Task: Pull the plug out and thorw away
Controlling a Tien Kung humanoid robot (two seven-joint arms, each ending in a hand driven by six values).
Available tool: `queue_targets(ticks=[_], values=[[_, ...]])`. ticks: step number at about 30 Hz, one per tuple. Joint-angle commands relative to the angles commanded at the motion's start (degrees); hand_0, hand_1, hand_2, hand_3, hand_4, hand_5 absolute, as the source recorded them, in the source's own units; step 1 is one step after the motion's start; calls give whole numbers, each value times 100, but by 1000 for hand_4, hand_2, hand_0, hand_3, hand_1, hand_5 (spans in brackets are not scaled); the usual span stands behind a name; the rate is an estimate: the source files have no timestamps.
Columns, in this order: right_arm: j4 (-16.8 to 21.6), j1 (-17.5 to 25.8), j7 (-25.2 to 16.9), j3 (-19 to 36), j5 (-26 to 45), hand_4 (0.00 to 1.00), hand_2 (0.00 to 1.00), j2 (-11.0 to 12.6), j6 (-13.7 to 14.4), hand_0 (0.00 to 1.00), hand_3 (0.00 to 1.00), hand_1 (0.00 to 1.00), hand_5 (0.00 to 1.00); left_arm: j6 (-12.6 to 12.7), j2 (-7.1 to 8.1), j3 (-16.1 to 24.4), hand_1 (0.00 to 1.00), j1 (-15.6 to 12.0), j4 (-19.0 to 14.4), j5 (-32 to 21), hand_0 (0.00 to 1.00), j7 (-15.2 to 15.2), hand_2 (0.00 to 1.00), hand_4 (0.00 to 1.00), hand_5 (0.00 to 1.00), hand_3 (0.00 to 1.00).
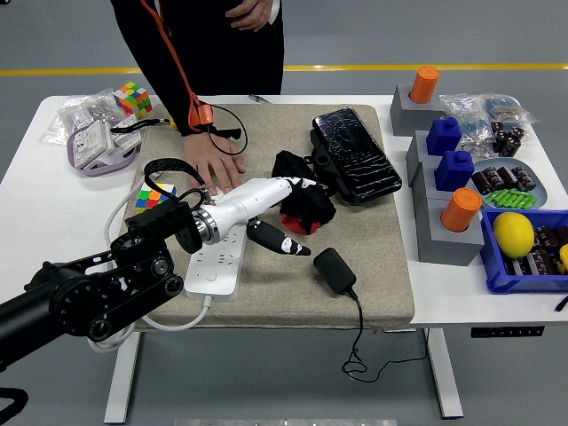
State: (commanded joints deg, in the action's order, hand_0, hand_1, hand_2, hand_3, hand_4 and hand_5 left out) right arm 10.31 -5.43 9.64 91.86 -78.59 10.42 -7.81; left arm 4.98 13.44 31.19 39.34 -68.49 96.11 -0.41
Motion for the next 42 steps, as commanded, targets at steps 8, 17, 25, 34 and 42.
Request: queue_targets(ticks=[8, 17, 25, 34, 42], values=[[0, 18, -9, 76, -22, 998, 686, -15, 1, 640, 606, 678, 475, -231, 288, 387, 998, -187, -478, 130, 830, 222, 998, 998, 397, 969], [0, 61, -14, 150, -44, 998, 686, -28, -7, 639, 605, 678, 475, -697, 986, 1100, 998, -850, -1597, -130, 833, 615, 998, 998, 403, 980], [0, 51, -41, 153, -13, 998, 686, -3, -8, 640, 605, 678, 475, -886, 1512, 1328, 406, -1408, -2292, -457, 268, 833, 425, 594, 116, 848], [0, 54, -38, 171, -20, 998, 686, -5, -16, 640, 605, 678, 475, -1195, 1744, 1256, 186, -1681, -2341, -432, 161, 1108, 204, 454, 2, 682], [0, 61, -50, 156, -5, 998, 686, 0, -15, 640, 605, 676, 475, -1652, 1774, 1156, 122, -1750, -2231, -426, 119, 1791, 116, 345, 2, 622]])
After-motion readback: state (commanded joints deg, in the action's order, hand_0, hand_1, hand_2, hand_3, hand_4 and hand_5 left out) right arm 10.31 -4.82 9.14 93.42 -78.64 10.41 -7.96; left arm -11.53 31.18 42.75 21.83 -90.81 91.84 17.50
